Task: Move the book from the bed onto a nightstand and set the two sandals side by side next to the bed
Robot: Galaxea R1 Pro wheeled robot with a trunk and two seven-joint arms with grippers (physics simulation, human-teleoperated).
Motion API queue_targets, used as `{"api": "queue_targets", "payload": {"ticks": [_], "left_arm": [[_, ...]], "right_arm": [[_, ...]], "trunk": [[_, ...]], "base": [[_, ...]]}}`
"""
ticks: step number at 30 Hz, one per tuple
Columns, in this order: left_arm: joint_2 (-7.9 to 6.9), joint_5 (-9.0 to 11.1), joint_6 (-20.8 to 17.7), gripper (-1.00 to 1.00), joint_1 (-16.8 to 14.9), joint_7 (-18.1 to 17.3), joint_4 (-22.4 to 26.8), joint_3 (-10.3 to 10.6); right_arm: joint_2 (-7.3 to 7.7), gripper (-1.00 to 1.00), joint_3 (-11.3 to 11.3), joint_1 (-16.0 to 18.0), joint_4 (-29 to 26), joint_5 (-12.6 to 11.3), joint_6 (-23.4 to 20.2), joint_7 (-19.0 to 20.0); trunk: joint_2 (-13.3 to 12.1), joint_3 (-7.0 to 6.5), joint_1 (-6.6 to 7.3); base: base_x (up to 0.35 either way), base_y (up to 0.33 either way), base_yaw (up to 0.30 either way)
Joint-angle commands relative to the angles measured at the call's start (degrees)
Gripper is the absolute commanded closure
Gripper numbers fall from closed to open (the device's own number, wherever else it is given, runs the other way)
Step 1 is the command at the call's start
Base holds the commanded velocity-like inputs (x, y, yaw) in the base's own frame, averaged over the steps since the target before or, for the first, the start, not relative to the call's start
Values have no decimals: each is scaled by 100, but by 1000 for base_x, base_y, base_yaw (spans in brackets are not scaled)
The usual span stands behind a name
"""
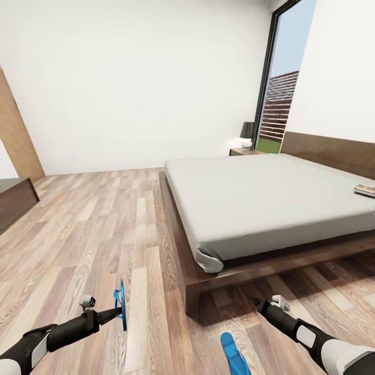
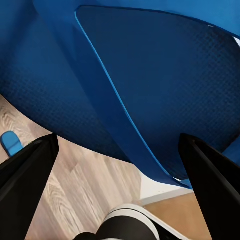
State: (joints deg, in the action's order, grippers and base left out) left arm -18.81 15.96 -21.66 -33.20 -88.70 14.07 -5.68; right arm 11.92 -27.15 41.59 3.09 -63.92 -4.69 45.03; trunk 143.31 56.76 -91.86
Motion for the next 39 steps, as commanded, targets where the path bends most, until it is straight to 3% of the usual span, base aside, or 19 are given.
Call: {"api": "queue_targets", "payload": {"ticks": [1, 9, 22, 27, 30, 39], "left_arm": [[0, -6, -58, 100, -2, -17, 0, -3], [0, -6, -58, 100, -2, -16, 0, -3], [2, -6, -58, 100, -2, 8, 0, -3], [21, 56, -57, 100, -167, -130, 162, -181], [36, -11, -45, 100, -210, -110, 260, -211], [122, -79, 18, 100, -110, 181, 142, -206]], "right_arm": [[-3, -100, -27, 7, 17, -59, -49, 34], [-6, -100, -27, 7, 17, -59, -50, 33], [-6, -100, -33, 7, 17, -59, -50, 32], [155, -100, 121, 171, 25, -101, -41, 129], [140, -100, 113, 269, 21, -99, -36, 97], [76, -100, 114, -25, 8, -104, -27, 60]], "trunk": [[1, -17, 4], [-88, -186, 63], [-88, -186, 63], [-88, -186, 63], [-88, -186, 63], [-88, -186, 63]], "base": [[0, 0, 0], [0, 0, 0], [0, 0, 0], [0, 0, 0], [0, 0, 0], [0, 0, 0]]}}
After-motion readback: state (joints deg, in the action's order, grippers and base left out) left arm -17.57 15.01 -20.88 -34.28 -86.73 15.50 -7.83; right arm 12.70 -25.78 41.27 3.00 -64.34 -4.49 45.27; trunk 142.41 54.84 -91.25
